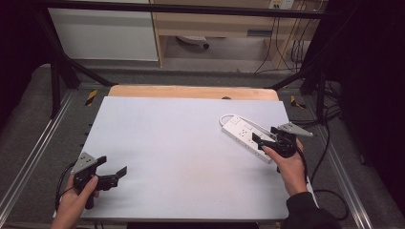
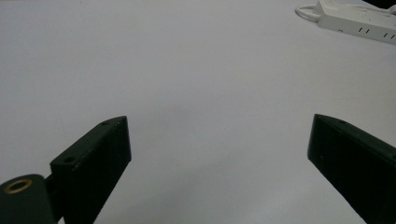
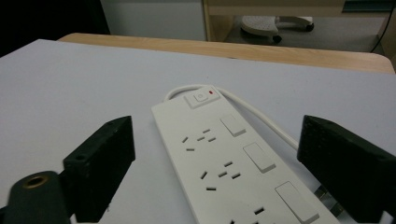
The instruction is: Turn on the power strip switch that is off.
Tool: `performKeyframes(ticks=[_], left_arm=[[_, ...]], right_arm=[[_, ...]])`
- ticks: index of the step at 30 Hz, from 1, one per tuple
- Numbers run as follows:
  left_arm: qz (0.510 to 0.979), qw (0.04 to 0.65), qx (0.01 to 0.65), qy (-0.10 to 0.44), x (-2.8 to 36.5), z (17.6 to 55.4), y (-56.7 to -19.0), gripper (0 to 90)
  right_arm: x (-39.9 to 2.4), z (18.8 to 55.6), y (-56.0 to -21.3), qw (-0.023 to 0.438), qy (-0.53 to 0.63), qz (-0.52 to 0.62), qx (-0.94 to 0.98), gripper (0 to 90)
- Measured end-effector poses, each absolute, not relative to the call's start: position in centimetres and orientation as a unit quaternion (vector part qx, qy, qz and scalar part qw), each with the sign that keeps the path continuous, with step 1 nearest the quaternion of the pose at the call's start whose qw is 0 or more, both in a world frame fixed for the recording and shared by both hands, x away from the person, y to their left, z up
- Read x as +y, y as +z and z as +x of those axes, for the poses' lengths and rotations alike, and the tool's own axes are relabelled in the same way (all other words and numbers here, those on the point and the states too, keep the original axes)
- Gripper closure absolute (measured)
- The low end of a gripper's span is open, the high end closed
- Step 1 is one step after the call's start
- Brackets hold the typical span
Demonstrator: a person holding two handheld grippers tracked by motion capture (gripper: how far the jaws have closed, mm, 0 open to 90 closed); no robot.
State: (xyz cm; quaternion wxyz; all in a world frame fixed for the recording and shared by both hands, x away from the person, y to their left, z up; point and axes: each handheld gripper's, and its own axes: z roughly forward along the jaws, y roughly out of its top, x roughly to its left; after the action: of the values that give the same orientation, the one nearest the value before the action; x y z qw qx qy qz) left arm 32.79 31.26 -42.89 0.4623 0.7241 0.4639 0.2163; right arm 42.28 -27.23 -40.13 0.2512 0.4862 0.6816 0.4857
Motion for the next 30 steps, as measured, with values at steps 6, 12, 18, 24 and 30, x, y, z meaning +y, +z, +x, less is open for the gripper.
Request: performKeyframes(ticks=[6, 12, 18, 24, 30], left_arm=[[0.725, 0.462, 0.463, 0.216, 31.2, 32.8, -42.9, 6.1], [0.725, 0.462, 0.463, 0.216, 31.2, 32.8, -42.9, 6.1], [0.724, 0.464, 0.463, 0.215, 31.2, 32.7, -42.9, 6.1], [0.725, 0.463, 0.462, 0.215, 31.2, 32.7, -42.9, 6.1], [0.725, 0.464, 0.461, 0.216, 31.1, 32.7, -42.9, 6.1]], right_arm=[[-26.8, 41.6, -39.5, 0.269, 0.494, 0.478, 0.674, 2.6], [-26.6, 41.1, -38.7, 0.275, 0.511, 0.474, 0.662, 4.1], [-26.9, 40.2, -38.2, 0.280, 0.520, 0.461, 0.662, 4.2], [-27.8, 38.7, -38.4, 0.288, 0.518, 0.461, 0.661, 4.3], [-29.3, 37.1, -39.4, 0.293, 0.510, 0.468, 0.660, 4.6]])
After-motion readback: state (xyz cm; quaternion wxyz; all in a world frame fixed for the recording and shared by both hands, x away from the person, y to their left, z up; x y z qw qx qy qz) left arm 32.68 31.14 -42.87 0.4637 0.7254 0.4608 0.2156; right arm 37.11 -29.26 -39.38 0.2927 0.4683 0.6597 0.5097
